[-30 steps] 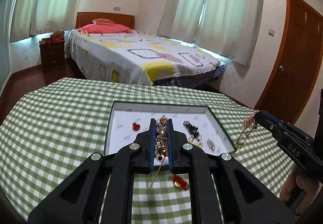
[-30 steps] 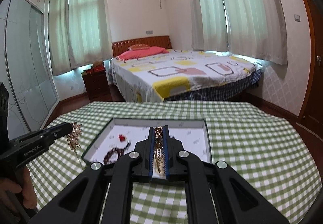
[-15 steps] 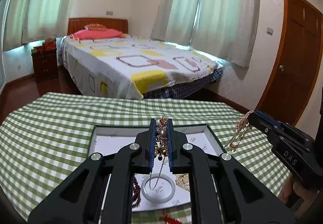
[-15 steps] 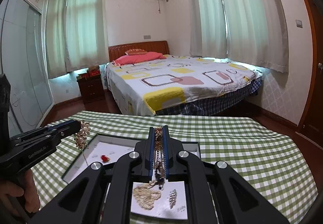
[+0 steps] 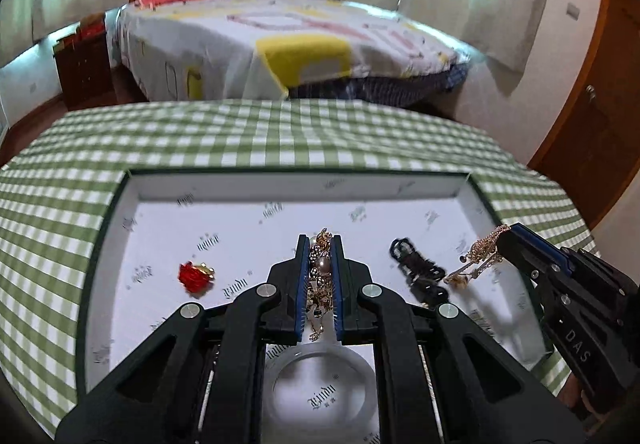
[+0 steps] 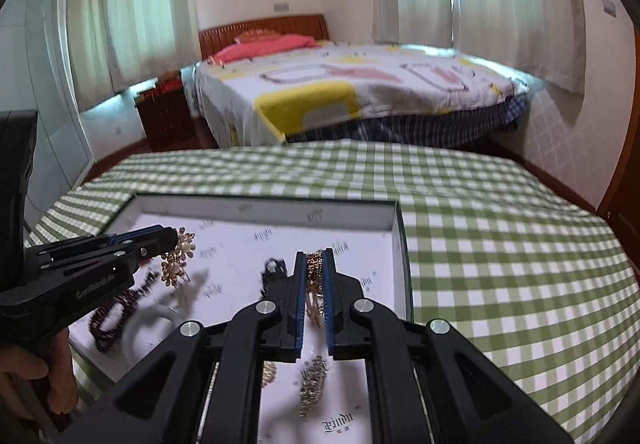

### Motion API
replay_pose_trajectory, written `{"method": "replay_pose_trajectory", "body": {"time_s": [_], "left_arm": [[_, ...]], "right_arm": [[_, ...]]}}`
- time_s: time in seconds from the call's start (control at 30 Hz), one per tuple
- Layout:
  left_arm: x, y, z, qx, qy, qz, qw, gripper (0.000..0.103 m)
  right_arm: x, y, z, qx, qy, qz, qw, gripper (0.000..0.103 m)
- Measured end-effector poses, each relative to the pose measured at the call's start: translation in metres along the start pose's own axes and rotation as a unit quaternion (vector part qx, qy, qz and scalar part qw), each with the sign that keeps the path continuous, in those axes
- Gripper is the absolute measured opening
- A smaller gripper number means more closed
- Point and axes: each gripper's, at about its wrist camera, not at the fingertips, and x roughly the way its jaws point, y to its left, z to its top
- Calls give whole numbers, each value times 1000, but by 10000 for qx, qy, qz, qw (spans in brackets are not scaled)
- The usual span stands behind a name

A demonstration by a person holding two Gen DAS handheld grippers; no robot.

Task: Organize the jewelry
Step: 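Carry the brooch with the left tool into the box while the right tool carries the gold chain, then open both tools to release the brooch and chain in the box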

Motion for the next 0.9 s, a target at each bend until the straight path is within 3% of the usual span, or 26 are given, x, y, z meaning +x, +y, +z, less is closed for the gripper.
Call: {"method": "replay_pose_trajectory", "body": {"time_s": [0.17, 0.4, 0.5, 0.6, 0.8, 0.9], "left_arm": [[18, 0, -4, 30, 319, 70, 9995, 10], [19, -2, -6, 102, 363, 103, 9992, 11], [19, -1, -7, 87, 370, 91, 9992, 11], [17, -1, -7, 91, 360, 83, 9993, 15], [15, -4, -8, 130, 299, 90, 9994, 29], [9, -3, -8, 102, 234, 68, 9997, 30]], "right_arm": [[15, -4, -4, 16, 327, -23, 9995, 8], [27, -8, -10, 70, 613, -15, 9981, 8], [26, -8, -11, 80, 611, -15, 9981, 15], [23, -7, -11, 91, 572, -12, 9983, 24], [17, -4, -8, 54, 491, 0, 9988, 26], [12, -4, -7, 35, 439, 0, 9990, 29]]}}
